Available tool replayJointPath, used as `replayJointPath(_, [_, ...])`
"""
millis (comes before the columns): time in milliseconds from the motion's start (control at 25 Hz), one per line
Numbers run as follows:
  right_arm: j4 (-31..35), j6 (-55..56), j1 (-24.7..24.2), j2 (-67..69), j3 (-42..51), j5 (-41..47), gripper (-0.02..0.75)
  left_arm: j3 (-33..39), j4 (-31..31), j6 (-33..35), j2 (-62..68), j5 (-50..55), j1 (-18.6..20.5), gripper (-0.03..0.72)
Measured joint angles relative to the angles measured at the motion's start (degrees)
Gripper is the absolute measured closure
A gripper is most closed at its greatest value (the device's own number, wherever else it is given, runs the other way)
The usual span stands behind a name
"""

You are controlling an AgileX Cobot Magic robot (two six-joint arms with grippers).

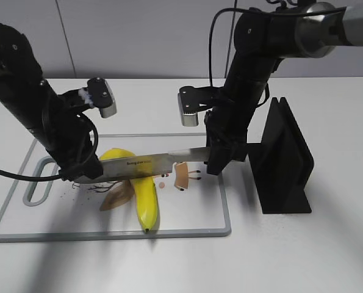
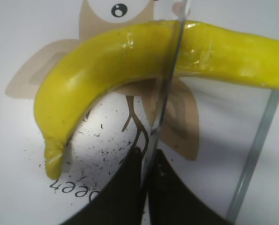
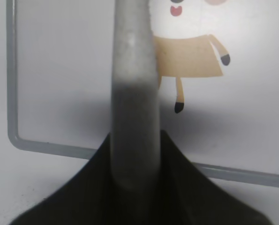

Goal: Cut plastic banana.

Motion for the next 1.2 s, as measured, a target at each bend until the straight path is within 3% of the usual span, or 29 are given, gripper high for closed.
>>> replayJointPath(400, [-1.87,1.82,0.46,-3.85,-0.41,1.18,0.545,1.13,1.33,-0.19,-4.43,-1.02,-0.43,0.680])
replayJointPath(800, [0.45,1.69,1.12,-20.10,-1.42,5.04,0.545,1.13,3.72,-1.57,-25.73,7.90,-0.65,0.693])
replayJointPath(1120, [1.21,1.58,1.12,-21.15,-1.42,5.32,0.544,1.13,3.54,-1.67,-27.64,8.40,-0.65,0.692])
replayJointPath(1200, [1.21,1.63,1.12,-21.15,-1.42,5.46,0.544,1.13,3.30,-1.79,-27.64,8.08,-0.65,0.659])
